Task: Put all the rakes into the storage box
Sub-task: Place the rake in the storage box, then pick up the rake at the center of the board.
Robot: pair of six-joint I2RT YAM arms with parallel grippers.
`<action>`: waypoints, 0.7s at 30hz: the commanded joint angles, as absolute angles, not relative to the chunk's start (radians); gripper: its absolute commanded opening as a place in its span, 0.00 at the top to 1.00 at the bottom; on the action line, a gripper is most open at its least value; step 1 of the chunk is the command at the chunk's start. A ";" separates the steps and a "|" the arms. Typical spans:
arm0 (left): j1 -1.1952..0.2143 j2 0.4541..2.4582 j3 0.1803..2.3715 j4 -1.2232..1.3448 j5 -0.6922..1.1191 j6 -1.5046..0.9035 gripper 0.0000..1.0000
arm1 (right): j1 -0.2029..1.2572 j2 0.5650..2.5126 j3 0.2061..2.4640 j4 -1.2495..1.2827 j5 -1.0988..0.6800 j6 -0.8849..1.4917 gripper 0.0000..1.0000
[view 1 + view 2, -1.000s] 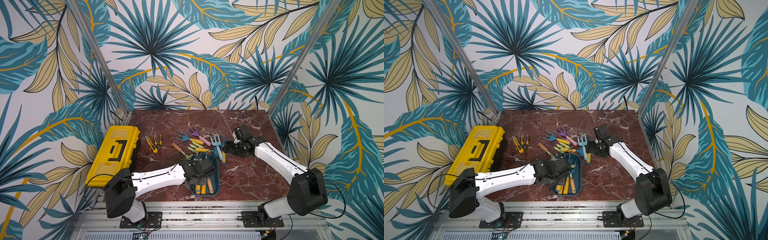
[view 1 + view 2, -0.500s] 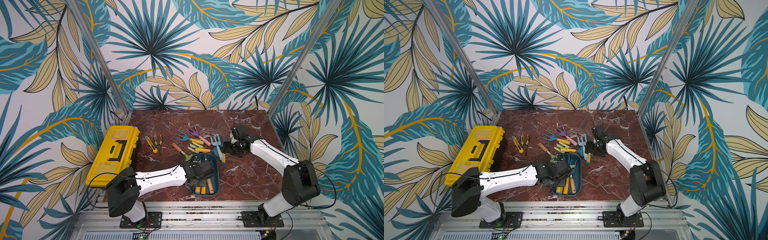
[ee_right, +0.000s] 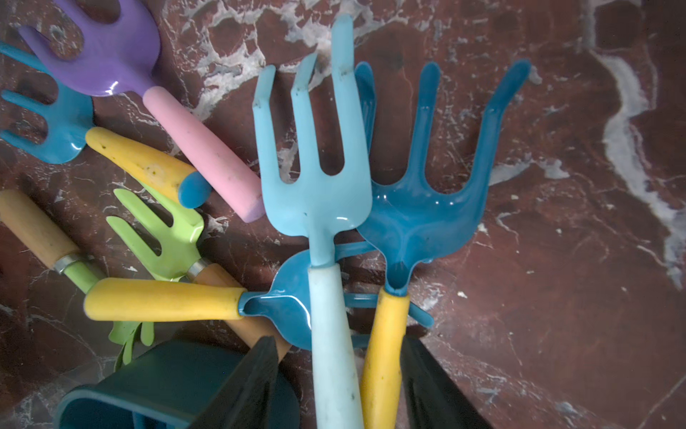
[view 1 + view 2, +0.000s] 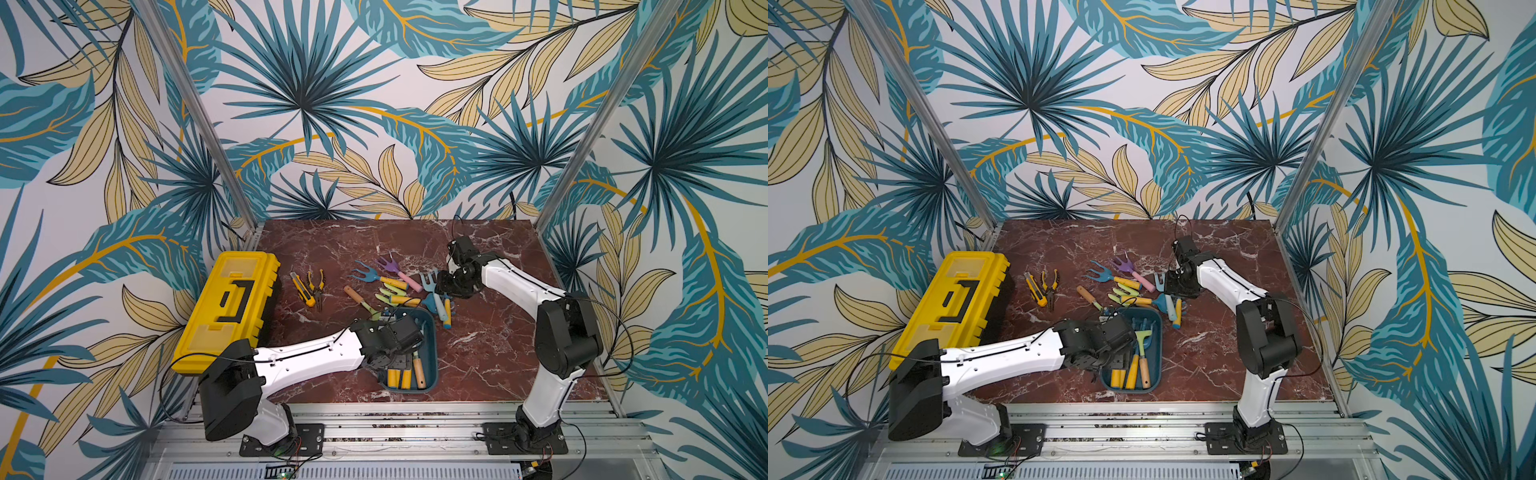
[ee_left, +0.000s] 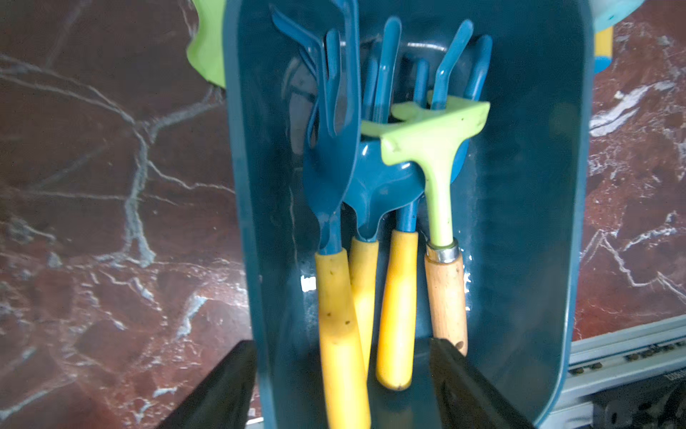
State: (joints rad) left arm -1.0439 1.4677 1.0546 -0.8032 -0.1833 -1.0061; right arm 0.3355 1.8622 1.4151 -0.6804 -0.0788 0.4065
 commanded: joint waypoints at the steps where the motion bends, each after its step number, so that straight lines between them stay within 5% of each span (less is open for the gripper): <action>1: -0.992 1.388 1.003 -0.821 -0.210 -0.964 0.10 | 0.353 1.916 1.452 -0.749 -0.044 0.368 0.45; 3: -0.962 1.345 0.973 -0.809 -0.208 -0.946 0.00 | 0.359 1.942 1.469 -0.760 -0.036 0.360 0.45; 14: -0.754 1.212 0.829 -0.734 -0.218 -0.859 0.00 | 0.383 2.030 1.494 -0.767 -0.012 0.361 0.56; 21: -0.621 1.215 0.820 -0.702 -0.195 -0.808 0.00 | 0.393 2.002 1.490 -0.768 0.014 0.383 0.77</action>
State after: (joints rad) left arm -0.6533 1.2266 0.8413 -0.7399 -0.2039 -0.8513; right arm 0.3847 2.0277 1.4944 -0.7380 -0.0128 0.3744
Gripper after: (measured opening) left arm 0.998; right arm 0.246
